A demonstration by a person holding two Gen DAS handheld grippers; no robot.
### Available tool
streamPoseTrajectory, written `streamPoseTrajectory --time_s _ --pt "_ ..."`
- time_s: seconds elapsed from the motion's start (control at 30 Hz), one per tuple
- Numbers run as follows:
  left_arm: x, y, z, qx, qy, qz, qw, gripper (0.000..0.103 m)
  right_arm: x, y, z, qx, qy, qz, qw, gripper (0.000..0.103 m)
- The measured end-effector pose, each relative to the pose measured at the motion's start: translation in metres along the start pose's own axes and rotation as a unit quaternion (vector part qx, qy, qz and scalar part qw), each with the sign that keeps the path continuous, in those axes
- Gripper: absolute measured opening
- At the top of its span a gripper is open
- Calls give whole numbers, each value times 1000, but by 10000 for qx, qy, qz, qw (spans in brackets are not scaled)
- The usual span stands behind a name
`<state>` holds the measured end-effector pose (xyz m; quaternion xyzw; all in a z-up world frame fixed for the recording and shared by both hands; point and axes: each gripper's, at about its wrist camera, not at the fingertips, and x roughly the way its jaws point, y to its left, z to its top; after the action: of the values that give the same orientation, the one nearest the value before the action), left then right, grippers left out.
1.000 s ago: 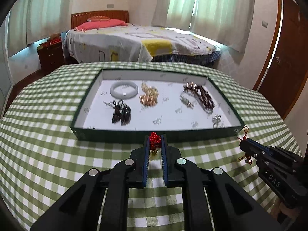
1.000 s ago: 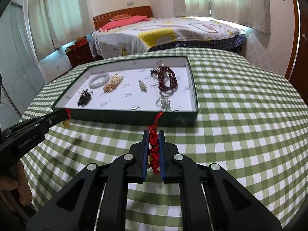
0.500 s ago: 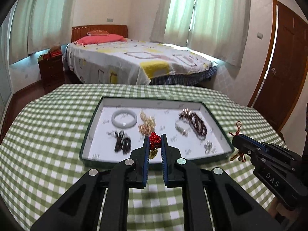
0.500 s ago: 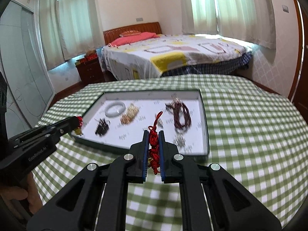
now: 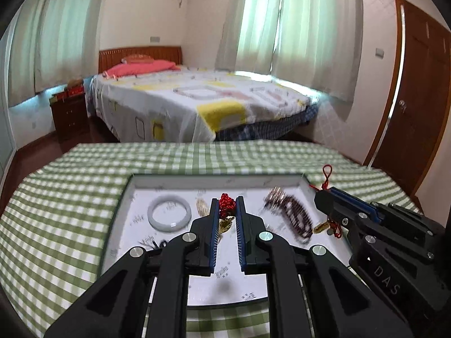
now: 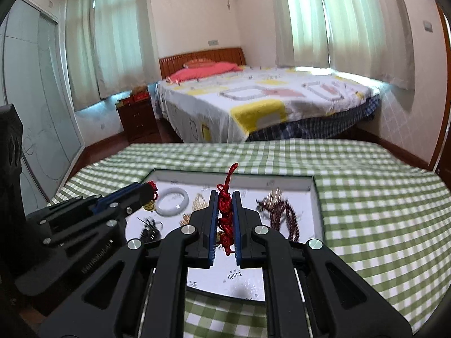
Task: Organize jewelry
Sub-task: 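Carry both red tassel charms into the tray and open both tools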
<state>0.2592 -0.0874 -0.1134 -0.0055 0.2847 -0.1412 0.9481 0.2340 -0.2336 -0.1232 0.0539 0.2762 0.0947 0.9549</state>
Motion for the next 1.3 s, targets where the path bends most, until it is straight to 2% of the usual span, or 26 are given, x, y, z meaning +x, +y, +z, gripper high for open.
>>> streamPoseTrajectory --time_s 0.3,0.6,0.7,0.77,0.83,0.9,1.13,1.2,1.27,1.3 --pt "57 15 -39 -106 918 35 9957 12 60 -5 -35 -5 901 -43 9959 10" --pt "68 16 -43 -137 1266 -54 9918 14 72 -4 -37 -42 1131 -73 9935 12" --pt "67 16 -43 -161 1274 -41 9917 14 73 -5 -37 -43 1187 -68 9929 17" --pt "67 17 -42 -175 1303 -23 9913 23 73 -5 -36 -31 1163 -90 9932 27" --pt "67 19 -41 -231 1298 65 9913 34 73 -7 -36 5 1139 -110 9934 28" --pt "66 21 -41 -316 1276 69 9913 40 72 -9 -36 28 1138 -124 9934 29" --pt "62 25 -41 -316 1258 217 9913 53 68 -11 -38 16 1106 -184 9937 35" --pt "61 27 -40 -330 1268 254 9911 57 65 -13 -37 28 1075 -218 9940 40" --pt "59 29 -40 -358 1249 289 9911 60 60 -15 -36 59 1002 -261 9946 50" --pt "58 30 -40 -369 1237 303 9912 64 58 -15 -36 60 980 -269 9948 51"
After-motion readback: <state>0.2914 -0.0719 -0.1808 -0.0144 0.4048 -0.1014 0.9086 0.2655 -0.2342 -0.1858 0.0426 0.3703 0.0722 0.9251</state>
